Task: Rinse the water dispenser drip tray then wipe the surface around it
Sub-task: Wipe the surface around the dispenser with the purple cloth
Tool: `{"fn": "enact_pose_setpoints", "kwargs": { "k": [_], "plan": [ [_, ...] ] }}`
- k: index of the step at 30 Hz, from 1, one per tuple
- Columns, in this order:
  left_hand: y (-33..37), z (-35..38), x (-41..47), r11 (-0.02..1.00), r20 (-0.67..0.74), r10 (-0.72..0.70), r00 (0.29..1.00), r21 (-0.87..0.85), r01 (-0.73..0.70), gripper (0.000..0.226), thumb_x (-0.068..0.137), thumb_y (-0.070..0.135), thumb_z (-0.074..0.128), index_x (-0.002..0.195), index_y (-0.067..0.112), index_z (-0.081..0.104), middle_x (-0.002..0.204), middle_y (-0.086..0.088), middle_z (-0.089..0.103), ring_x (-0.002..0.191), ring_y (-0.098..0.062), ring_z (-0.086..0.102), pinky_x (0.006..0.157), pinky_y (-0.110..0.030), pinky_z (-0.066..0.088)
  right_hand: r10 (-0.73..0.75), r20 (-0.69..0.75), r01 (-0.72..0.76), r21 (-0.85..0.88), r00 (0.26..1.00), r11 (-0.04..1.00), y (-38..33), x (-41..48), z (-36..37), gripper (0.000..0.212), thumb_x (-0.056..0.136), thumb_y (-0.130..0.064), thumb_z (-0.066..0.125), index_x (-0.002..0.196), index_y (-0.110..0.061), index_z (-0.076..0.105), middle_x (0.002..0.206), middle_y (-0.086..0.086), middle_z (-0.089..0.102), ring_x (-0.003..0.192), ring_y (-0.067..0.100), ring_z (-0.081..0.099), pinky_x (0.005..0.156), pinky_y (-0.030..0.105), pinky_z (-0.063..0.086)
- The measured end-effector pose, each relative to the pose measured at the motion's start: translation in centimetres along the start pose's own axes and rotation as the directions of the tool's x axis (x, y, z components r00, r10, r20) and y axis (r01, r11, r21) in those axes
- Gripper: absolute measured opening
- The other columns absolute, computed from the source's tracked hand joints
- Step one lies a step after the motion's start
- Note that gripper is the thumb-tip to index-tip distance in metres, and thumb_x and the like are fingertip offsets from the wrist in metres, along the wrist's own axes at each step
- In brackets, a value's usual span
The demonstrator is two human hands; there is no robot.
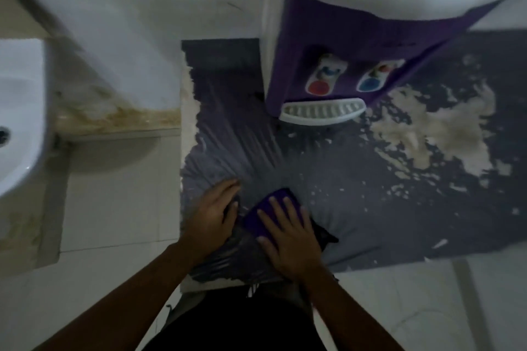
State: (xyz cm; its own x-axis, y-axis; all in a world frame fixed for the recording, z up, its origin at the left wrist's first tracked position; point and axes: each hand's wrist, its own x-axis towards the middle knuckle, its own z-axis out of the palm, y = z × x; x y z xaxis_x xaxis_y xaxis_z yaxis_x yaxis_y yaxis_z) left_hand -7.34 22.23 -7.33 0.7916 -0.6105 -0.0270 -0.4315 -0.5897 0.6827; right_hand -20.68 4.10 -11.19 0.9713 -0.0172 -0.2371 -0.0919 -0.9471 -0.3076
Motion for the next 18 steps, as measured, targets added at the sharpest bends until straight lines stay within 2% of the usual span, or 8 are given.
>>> {"fn": "enact_pose_setpoints", "kwargs": {
  "k": [2, 5, 7, 11, 12, 14, 16, 18],
  "plan": [
    [0.8, 1.5, 0.5, 0.999, 0.058, 0.031, 0.998, 0.029, -0.033, 0.039, 0.095, 0.024, 0.045, 0.125, 0.004, 0.06, 0.132, -0.013, 0.058, 0.12, -0.027, 0.055, 0.107, -0.037, 0.038, 0.273, -0.044, -0.273, 0.003, 0.961, 0.962, 4.9, -2.0, -1.2, 0.058, 0.098, -0.058, 0.031, 0.152, -0.034, 0.03, 0.162, 0.004, 0.025, 0.15, 0.03, 0.018, 0.117, 0.055, 0.018],
    [2.1, 2.8, 1.3, 0.996, 0.085, 0.069, 0.994, 0.057, -0.074, 0.04, 0.095, 0.027, 0.045, 0.123, 0.005, 0.062, 0.131, -0.013, 0.059, 0.119, -0.026, 0.055, 0.106, -0.041, 0.04, 0.652, -0.099, -0.649, 0.062, 0.752, 0.758, 12.0, -5.1, -3.2, 0.071, 0.094, -0.064, 0.018, 0.154, -0.027, 0.027, 0.163, 0.012, 0.021, 0.149, 0.038, 0.017, 0.118, 0.058, 0.015],
    [2.7, 3.6, 1.8, 0.995, 0.104, 0.078, 0.991, 0.052, -0.084, 0.04, 0.094, 0.026, 0.047, 0.124, 0.005, 0.062, 0.131, -0.013, 0.059, 0.118, -0.027, 0.056, 0.102, -0.048, 0.044, 0.772, -0.1, -0.757, 0.152, 0.628, 0.635, 14.5, -6.2, -3.9, 0.075, 0.092, -0.066, 0.012, 0.156, -0.027, 0.018, 0.165, 0.011, 0.013, 0.151, 0.038, 0.009, 0.119, 0.06, 0.009],
    [3.1, 4.7, 2.6, 0.995, 0.128, 0.068, 0.99, 0.064, -0.077, 0.042, 0.093, 0.029, 0.046, 0.128, 0.009, 0.059, 0.136, -0.01, 0.055, 0.123, -0.022, 0.051, 0.104, -0.051, 0.041, 0.837, -0.143, -0.797, 0.258, 0.528, 0.547, 12.1, -4.5, -3.0, 0.068, 0.096, -0.06, 0.016, 0.156, -0.027, 0.019, 0.165, 0.009, 0.013, 0.151, 0.036, 0.007, 0.12, 0.06, 0.006],
    [3.2, 4.8, 2.9, 0.996, 0.132, 0.056, 0.99, 0.055, -0.063, 0.043, 0.093, 0.03, 0.045, 0.129, 0.01, 0.058, 0.138, -0.009, 0.053, 0.124, -0.022, 0.049, 0.106, -0.05, 0.04, 0.815, -0.164, -0.777, 0.247, 0.556, 0.579, 10.5, -3.9, -2.7, 0.066, 0.097, -0.058, 0.018, 0.155, -0.026, 0.025, 0.164, 0.01, 0.018, 0.151, 0.037, 0.012, 0.119, 0.061, 0.009],
    [3.6, 4.9, 3.5, 0.999, 0.134, 0.028, 0.991, 0.023, -0.031, 0.042, 0.095, 0.033, 0.042, 0.129, 0.012, 0.057, 0.139, -0.008, 0.052, 0.125, -0.024, 0.049, 0.107, -0.051, 0.039, 0.685, -0.176, -0.659, 0.188, 0.707, 0.729, 6.3, -3.1, -1.5, 0.061, 0.099, -0.054, 0.025, 0.152, -0.026, 0.035, 0.161, 0.011, 0.026, 0.148, 0.038, 0.02, 0.118, 0.059, 0.011],
    [3.9, 4.9, 4.3, 1.0, 0.124, -0.019, 0.992, -0.01, 0.021, 0.045, 0.097, 0.037, 0.038, 0.128, 0.011, 0.056, 0.138, -0.008, 0.052, 0.125, -0.024, 0.05, 0.106, -0.052, 0.039, 0.441, -0.157, -0.422, 0.141, 0.884, 0.896, 0.9, -2.6, 0.2, 0.056, 0.098, -0.05, 0.037, 0.149, -0.026, 0.039, 0.161, 0.008, 0.025, 0.148, 0.038, 0.023, 0.119, 0.059, 0.009],
    [4.1, 4.8, 5.0, 0.997, 0.105, -0.073, 0.992, 0.0, 0.073, 0.049, 0.097, 0.043, 0.035, 0.13, 0.012, 0.055, 0.14, -0.008, 0.052, 0.127, -0.025, 0.049, 0.107, -0.052, 0.038, 0.153, -0.095, -0.146, 0.079, 0.984, 0.986, -4.2, -2.2, 1.7, 0.055, 0.097, -0.05, 0.042, 0.148, -0.029, 0.04, 0.161, 0.005, 0.027, 0.148, 0.037, 0.022, 0.117, 0.058, 0.008]
  ]
}}
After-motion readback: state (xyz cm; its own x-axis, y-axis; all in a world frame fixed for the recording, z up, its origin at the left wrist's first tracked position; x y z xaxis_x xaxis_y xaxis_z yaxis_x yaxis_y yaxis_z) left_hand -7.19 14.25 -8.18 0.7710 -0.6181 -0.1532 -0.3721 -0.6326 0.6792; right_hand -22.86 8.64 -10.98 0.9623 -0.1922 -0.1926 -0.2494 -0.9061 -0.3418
